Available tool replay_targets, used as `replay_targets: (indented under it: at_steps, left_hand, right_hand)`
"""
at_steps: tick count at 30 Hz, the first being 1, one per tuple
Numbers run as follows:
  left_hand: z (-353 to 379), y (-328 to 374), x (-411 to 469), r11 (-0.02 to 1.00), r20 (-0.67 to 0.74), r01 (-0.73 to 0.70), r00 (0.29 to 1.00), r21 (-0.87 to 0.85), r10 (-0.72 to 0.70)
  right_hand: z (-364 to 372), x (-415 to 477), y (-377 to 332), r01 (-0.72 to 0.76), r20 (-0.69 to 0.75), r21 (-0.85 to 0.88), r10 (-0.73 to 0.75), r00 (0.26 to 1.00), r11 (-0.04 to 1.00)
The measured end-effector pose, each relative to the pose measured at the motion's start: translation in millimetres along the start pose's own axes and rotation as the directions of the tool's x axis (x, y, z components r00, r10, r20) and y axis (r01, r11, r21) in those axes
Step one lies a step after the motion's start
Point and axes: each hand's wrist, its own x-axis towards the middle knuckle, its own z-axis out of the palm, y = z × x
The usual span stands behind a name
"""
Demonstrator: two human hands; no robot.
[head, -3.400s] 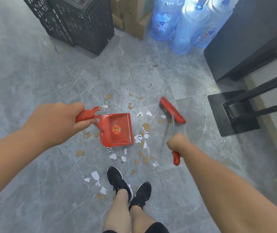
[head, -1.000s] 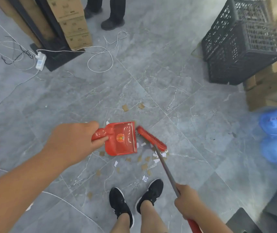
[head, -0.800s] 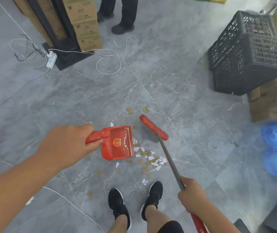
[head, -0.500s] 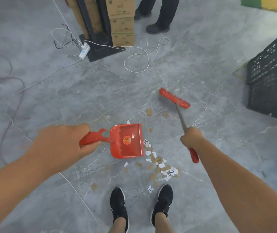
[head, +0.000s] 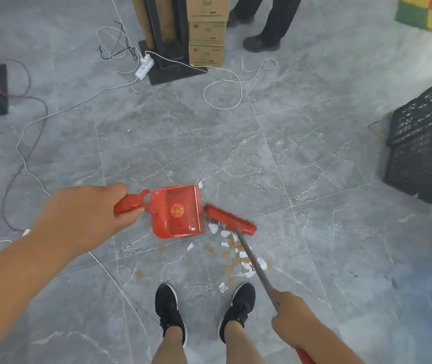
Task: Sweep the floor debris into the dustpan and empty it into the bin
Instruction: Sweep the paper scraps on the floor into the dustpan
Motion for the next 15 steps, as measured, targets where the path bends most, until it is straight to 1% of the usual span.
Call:
replay_targets:
  at_steps: [4,7,11,13,15]
  left_hand:
    - [-6,-17,-4,1.000,0.021,0.017,1.000,0.010,-0.018]
    - [-9,-37,-8,0.996,0.053,0.077,0.996,-0.037,-0.075]
    - [-1,-80,-17,0.987,-0.004,0.117,0.993,-0.108,-0.118]
    - [8,-105,-24,0.985,-0.020,0.132,0.991,-0.112,-0.135]
    - [15,-131,-34,0.983,-0.046,0.136,0.989,-0.127,-0.142]
  right_hand:
    - [-17,-24,-13,-0.008,-0.079,0.020,0.009,0.997,1.000]
    - [-33,-19,-54,0.055,-0.167,-0.053,-0.063,0.984,0.997]
    - [-56,36,-139,0.097,-0.287,-0.153,-0.138,0.948,0.983]
    - [-62,70,-182,0.099,-0.311,-0.216,-0.165,0.936,0.971]
    - [-62,94,-215,0.107,-0.296,-0.272,-0.189,0.936,0.956]
